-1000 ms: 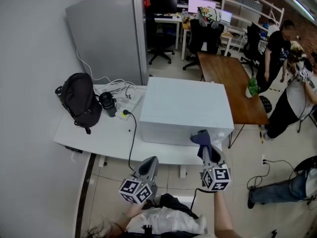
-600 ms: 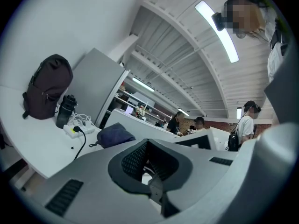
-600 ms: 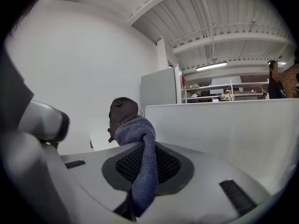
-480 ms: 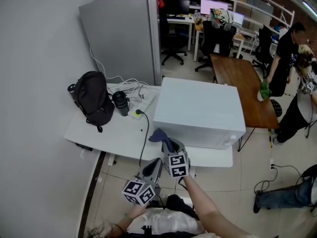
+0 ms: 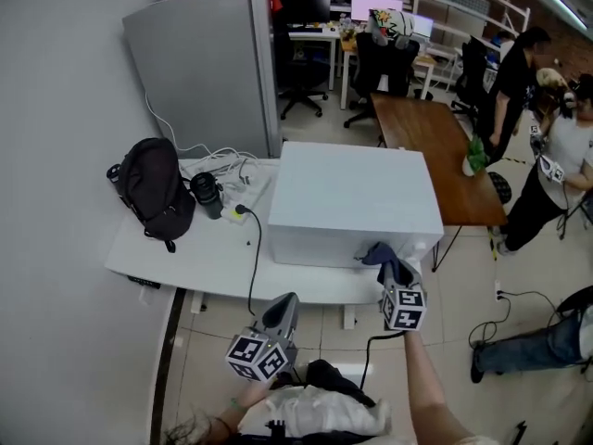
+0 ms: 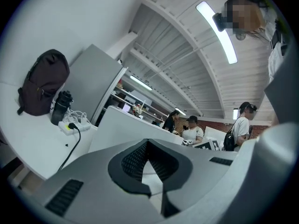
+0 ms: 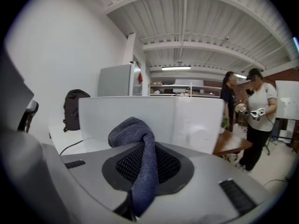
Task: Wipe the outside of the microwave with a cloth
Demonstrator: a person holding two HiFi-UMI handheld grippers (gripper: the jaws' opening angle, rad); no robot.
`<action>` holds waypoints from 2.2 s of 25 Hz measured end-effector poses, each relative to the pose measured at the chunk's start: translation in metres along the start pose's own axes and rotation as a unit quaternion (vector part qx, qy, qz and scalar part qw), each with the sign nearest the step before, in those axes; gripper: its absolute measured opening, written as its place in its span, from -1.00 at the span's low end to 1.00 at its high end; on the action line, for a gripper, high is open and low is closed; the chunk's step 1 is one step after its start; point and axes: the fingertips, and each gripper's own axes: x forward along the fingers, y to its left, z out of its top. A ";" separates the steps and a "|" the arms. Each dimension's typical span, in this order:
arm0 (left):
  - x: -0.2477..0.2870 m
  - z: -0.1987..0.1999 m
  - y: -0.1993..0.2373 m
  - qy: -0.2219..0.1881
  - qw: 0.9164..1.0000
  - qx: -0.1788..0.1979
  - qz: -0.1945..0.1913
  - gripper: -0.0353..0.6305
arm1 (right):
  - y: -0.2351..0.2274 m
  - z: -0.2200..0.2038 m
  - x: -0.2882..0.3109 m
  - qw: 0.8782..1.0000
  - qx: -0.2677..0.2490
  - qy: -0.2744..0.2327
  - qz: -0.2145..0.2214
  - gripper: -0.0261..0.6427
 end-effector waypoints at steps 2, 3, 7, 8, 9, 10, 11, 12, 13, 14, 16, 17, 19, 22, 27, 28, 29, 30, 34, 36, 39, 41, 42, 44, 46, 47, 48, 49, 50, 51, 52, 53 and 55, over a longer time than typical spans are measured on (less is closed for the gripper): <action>0.007 -0.005 -0.008 0.006 1.000 0.001 -0.013 -0.94 | -0.042 -0.006 -0.014 0.999 0.009 0.006 -0.037 -0.71; 0.010 -0.007 -0.012 0.008 1.000 0.001 -0.019 -0.94 | -0.059 -0.010 -0.020 0.999 0.011 0.010 -0.053 -0.71; 0.021 -0.010 -0.028 0.012 0.999 0.003 -0.041 -0.94 | -0.105 -0.027 -0.032 0.996 0.004 0.030 -0.090 -0.71; 0.022 -0.010 -0.031 0.012 0.999 0.004 -0.045 -0.94 | -0.111 -0.028 -0.034 0.995 0.004 0.031 -0.095 -0.71; 0.023 -0.011 -0.034 0.012 0.999 0.006 -0.048 -0.94 | -0.112 -0.027 -0.036 0.995 0.006 0.030 -0.096 -0.71; 0.023 -0.011 -0.035 0.012 0.999 0.007 -0.049 -0.94 | -0.108 -0.024 -0.039 0.995 0.010 0.025 -0.092 -0.71; 0.022 -0.011 -0.035 0.012 0.999 0.007 -0.048 -0.94 | -0.095 -0.020 -0.042 0.997 0.013 0.019 -0.079 -0.71; 0.021 -0.010 -0.034 0.011 0.999 0.006 -0.045 -0.94 | -0.075 -0.015 -0.044 0.998 0.016 0.011 -0.057 -0.71; 0.019 -0.010 -0.031 0.009 0.999 0.005 -0.040 -0.94 | -0.048 -0.012 -0.046 0.999 0.019 0.003 -0.027 -0.71; 0.016 -0.009 -0.028 0.008 0.999 0.003 -0.034 -0.94 | -0.015 -0.011 -0.045 1.000 0.021 -0.003 0.009 -0.71; 0.012 -0.008 -0.021 0.005 1.000 -0.002 -0.022 -0.94 | 0.058 -0.012 -0.037 0.996 0.016 -0.006 0.088 -0.71; 0.010 -0.008 -0.017 0.004 1.000 -0.004 -0.017 -0.94 | 0.094 -0.013 -0.029 0.992 0.005 -0.005 0.126 -0.71; 0.004 -0.008 -0.012 0.002 1.000 -0.006 -0.007 -0.94 | 0.162 -0.012 -0.011 0.982 -0.022 -0.002 0.187 -0.71; -0.008 -0.004 -0.003 -0.001 1.000 -0.005 0.009 -0.94 | 0.237 -0.012 0.019 0.970 -0.041 0.016 0.239 -0.71; -0.027 0.004 0.016 -0.009 0.999 -0.002 0.040 -0.94 | 0.289 -0.033 0.069 0.961 -0.079 0.067 0.257 -0.71; -0.032 0.005 0.019 -0.012 0.999 -0.003 0.046 -0.94 | 0.288 -0.040 0.076 0.961 -0.083 0.078 0.252 -0.71; -0.035 0.006 0.023 -0.014 0.999 -0.004 0.051 -0.94 | 0.283 -0.046 0.081 0.962 -0.085 0.087 0.244 -0.71; -0.038 0.007 0.026 -0.015 0.998 -0.005 0.055 -0.94 | 0.273 -0.052 0.084 0.964 -0.083 0.095 0.233 -0.71; -0.043 0.011 0.034 -0.019 0.998 -0.006 0.064 -0.94 | 0.198 -0.073 0.088 0.978 -0.047 0.109 0.173 -0.71; -0.040 0.012 0.036 -0.020 0.998 -0.006 0.063 -0.94 | 0.146 -0.082 0.084 0.984 -0.027 0.114 0.135 -0.71; -0.032 0.012 0.035 -0.021 0.998 -0.008 0.053 -0.94 | 0.064 -0.089 0.067 0.990 -0.002 0.121 0.070 -0.71; -0.025 0.011 0.032 -0.018 0.999 -0.009 0.041 -0.94 | 0.011 -0.095 0.050 0.992 0.006 0.127 0.020 -0.71; -0.021 0.010 0.030 -0.017 0.999 -0.009 0.035 -0.94 | -0.014 -0.099 0.040 0.991 0.013 0.130 -0.005 -0.71; -0.015 0.008 0.026 -0.013 1.000 -0.007 0.023 -0.94 | -0.060 -0.106 0.021 0.989 0.036 0.134 -0.054 -0.71; -0.008 0.006 0.023 -0.008 1.000 -0.007 0.011 -0.94 | -0.091 -0.111 0.005 0.985 0.055 0.135 -0.090 -0.71; -0.006 0.005 0.021 -0.006 1.000 -0.007 0.006 -0.94 | -0.100 -0.109 -0.002 0.984 0.058 0.133 -0.100 -0.71; -0.004 0.004 0.019 -0.003 1.000 -0.008 0.000 -0.94 | -0.105 -0.107 -0.007 0.984 0.061 0.129 -0.105 -0.71; -0.003 0.004 0.017 0.000 1.000 -0.009 -0.007 -0.94 | -0.106 -0.102 -0.013 0.985 0.065 0.121 -0.106 -0.71; -0.002 0.004 0.013 0.002 1.000 -0.009 -0.016 -0.94 | -0.107 -0.094 -0.019 0.986 0.070 0.109 -0.104 -0.71; -0.001 0.004 0.009 0.004 1.000 -0.009 -0.026 -0.94 | -0.109 -0.084 -0.026 0.988 0.077 0.093 -0.101 -0.71; 0.001 0.003 0.005 0.006 0.999 -0.009 -0.037 -0.94 | -0.112 -0.072 -0.034 0.989 0.085 0.074 -0.098 -0.71; 0.004 0.002 0.001 0.008 0.999 -0.009 -0.046 -0.94 | -0.117 -0.059 -0.042 0.990 0.094 0.054 -0.094 -0.71; 0.012 -0.002 -0.006 0.013 0.998 -0.012 -0.062 -0.94 | -0.127 -0.031 -0.057 0.991 0.108 0.019 -0.081 -0.71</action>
